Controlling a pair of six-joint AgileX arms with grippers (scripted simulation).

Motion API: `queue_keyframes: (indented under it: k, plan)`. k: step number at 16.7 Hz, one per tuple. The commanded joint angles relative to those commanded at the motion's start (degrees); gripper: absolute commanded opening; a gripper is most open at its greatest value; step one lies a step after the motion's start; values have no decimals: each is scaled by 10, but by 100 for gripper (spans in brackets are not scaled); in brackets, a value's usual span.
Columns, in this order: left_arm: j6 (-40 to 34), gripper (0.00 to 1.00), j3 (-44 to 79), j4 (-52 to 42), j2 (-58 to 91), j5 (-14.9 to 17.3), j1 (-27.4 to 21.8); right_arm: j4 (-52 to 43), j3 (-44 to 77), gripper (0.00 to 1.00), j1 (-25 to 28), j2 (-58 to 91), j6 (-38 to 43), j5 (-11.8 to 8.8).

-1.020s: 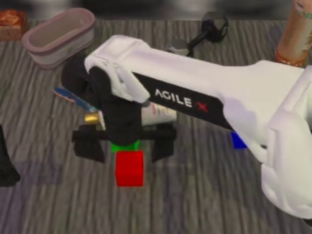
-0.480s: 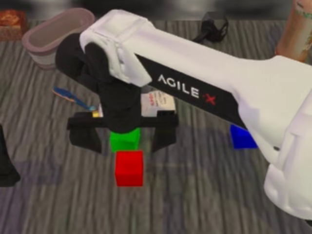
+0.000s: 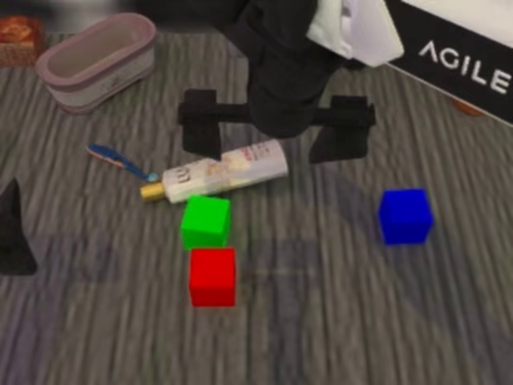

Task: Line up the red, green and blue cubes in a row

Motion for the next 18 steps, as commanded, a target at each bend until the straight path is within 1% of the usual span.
queue_keyframes:
  k: [3, 5, 7, 9, 11, 13, 16, 18]
  plan:
    - [-23, 100, 117, -79, 143, 1, -36, 81, -139, 100, -60, -167, -64, 21]
    - [-39, 100, 201, -137, 255, 1, -61, 140, -253, 100, -105, -293, -110, 31]
    - [-56, 100, 286, -199, 373, 2, -87, 202, -377, 100, -152, -425, -159, 35]
    - [-73, 100, 372, -260, 492, 2, -114, 267, -509, 100, -201, -556, -208, 35]
    - [-90, 100, 453, -320, 604, 2, -139, 333, -641, 100, -248, -684, -255, 30]
    - [-107, 100, 531, -376, 704, 2, -162, 400, -765, 100, -292, -801, -298, 21]
    - [-129, 100, 640, -451, 835, 2, -195, 500, -925, 100, -348, -955, -354, 0]
    - [-141, 100, 704, -491, 908, 2, -213, 562, -1011, 100, -378, -1035, -382, -16]
